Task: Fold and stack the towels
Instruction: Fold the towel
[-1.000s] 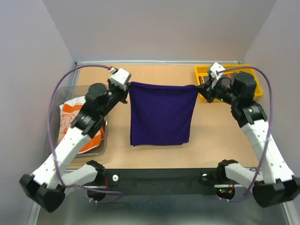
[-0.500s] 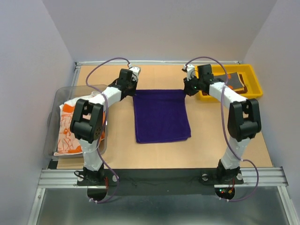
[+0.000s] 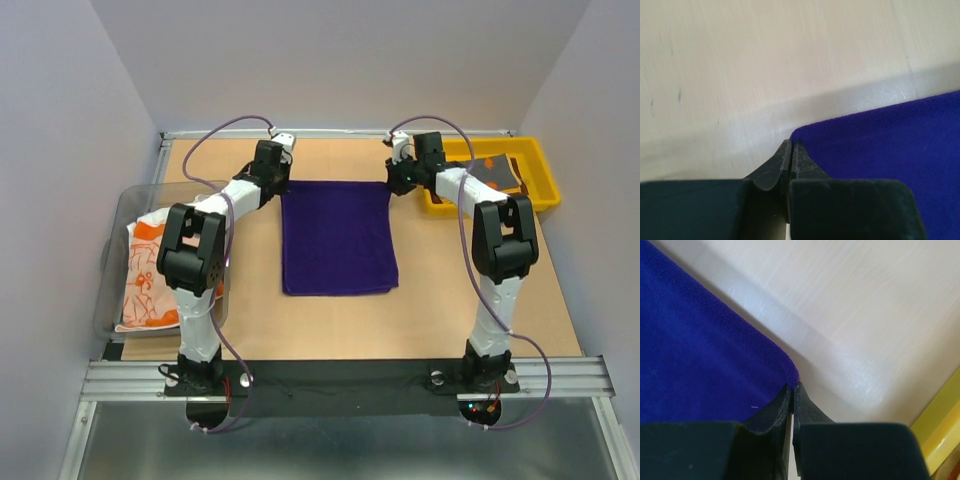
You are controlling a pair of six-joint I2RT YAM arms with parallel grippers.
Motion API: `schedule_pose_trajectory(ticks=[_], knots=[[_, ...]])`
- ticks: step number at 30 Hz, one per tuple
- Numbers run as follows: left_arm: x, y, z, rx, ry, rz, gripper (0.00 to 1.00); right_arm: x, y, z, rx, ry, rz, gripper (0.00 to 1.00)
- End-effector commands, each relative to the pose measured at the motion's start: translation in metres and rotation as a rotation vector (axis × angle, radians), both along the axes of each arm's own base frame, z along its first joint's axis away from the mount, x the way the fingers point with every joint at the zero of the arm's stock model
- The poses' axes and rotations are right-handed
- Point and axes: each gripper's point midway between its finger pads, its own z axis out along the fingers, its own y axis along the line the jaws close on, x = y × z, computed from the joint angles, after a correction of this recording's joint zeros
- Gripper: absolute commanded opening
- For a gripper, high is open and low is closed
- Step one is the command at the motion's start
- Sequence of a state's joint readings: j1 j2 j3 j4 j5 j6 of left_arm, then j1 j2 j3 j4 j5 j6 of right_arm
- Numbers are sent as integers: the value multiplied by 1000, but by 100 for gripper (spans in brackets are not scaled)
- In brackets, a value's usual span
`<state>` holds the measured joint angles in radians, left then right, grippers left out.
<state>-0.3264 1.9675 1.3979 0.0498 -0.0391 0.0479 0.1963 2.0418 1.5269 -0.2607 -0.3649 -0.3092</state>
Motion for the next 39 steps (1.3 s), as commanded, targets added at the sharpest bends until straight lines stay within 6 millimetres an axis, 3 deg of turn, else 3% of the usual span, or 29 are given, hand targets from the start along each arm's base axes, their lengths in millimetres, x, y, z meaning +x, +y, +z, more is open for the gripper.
schedule_pose_trajectory(ticks=[1,4,6,7,8,9,10,12,13,14,15,16,17,18,19,21,22,23,24,25,26,29,31,39], knots=[[31,25,26,-5,-96,130,19,43,-11,25,1,-111,-127,12],[39,35,27,-24,-94,199,39,51,-13,28,18,-114,-185,23],[43,41,40,-39,-118,236,56,55,-19,34,36,-113,-261,31],[44,43,46,-56,-127,259,70,56,-22,44,50,-122,-318,40],[42,45,59,-66,-142,278,76,53,-26,45,54,-118,-341,48],[39,45,66,-83,-143,288,76,52,-26,55,65,-130,-357,48],[36,45,74,-108,-147,306,77,45,-29,54,69,-119,-380,57],[18,39,99,-207,-160,325,77,33,-32,74,115,-123,-435,62],[9,33,106,-259,-156,335,77,20,-32,65,144,-78,-469,66],[-13,27,112,-279,-136,332,77,8,-31,81,177,-84,-471,67],[-30,22,109,-285,-102,331,77,-2,-30,82,197,-70,-483,67],[-43,18,106,-292,-80,328,77,-21,-33,62,196,-12,-509,67],[-67,16,102,-313,-53,333,77,-35,-29,62,238,26,-532,67],[-86,0,96,-317,-28,294,77,-48,-28,73,266,23,-537,67],[-101,-4,89,-318,-13,286,75,-73,-27,51,260,99,-573,67],[-139,-8,73,-336,28,274,72,-100,-25,38,260,154,-587,66],[-156,-20,65,-336,52,239,71,-112,-23,45,279,152,-584,66],[-167,-22,59,-342,68,234,70,-125,-19,40,287,185,-585,65],[-185,-20,47,-357,99,239,70,-147,-18,20,262,233,-586,64],[-196,-25,40,-365,120,225,67,-157,-17,24,268,222,-588,62],[-214,-28,28,-364,142,212,66,-177,-16,7,241,255,-594,61],[-234,-29,5,-364,174,220,59,-201,-12,-3,242,278,-600,57],[-237,-29,-4,-355,188,225,56,-218,-11,-17,230,311,-601,57],[-241,-31,-32,-283,230,240,40,-239,2,-29,246,342,-582,57]])
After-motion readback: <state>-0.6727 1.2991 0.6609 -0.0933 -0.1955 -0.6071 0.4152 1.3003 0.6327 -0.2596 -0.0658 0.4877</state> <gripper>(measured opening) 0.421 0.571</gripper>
